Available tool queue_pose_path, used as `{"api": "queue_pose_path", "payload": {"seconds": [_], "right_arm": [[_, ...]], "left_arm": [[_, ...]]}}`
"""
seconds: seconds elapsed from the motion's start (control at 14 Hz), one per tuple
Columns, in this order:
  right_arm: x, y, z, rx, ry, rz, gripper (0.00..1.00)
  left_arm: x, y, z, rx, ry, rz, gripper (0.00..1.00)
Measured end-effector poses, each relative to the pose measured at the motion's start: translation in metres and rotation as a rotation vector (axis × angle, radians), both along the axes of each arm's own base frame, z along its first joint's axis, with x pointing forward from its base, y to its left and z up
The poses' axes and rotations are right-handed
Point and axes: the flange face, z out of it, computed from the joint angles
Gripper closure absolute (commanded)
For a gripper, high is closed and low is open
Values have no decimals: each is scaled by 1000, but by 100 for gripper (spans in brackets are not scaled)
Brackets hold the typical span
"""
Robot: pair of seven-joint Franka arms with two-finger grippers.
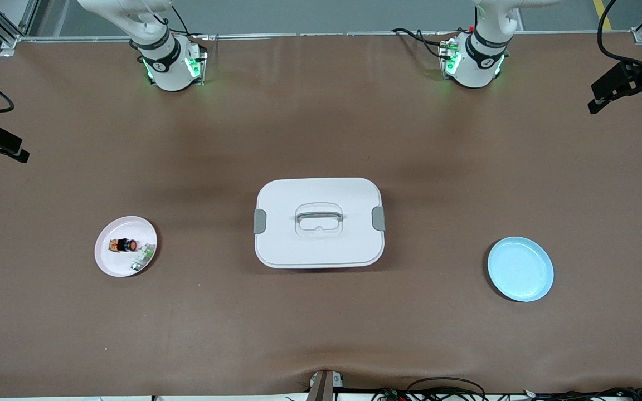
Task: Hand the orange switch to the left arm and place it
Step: 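Reach the right gripper down toward the orange switch on the white plate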
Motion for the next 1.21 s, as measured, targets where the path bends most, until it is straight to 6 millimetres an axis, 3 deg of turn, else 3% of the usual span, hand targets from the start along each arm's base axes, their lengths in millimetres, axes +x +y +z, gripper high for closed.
{"api": "queue_pose_path", "payload": {"seconds": [0.71,0.93,1.21], "right_arm": [[4,4,-6,-1,11,7,0],[25,7,-44,-5,47,10,0],[69,7,-129,-20,71,8,0]], "left_arm": [[0,0,5,0,-11,0,0],[0,1,5,-1,-11,1,0],[0,11,6,-1,-10,20,0]]}}
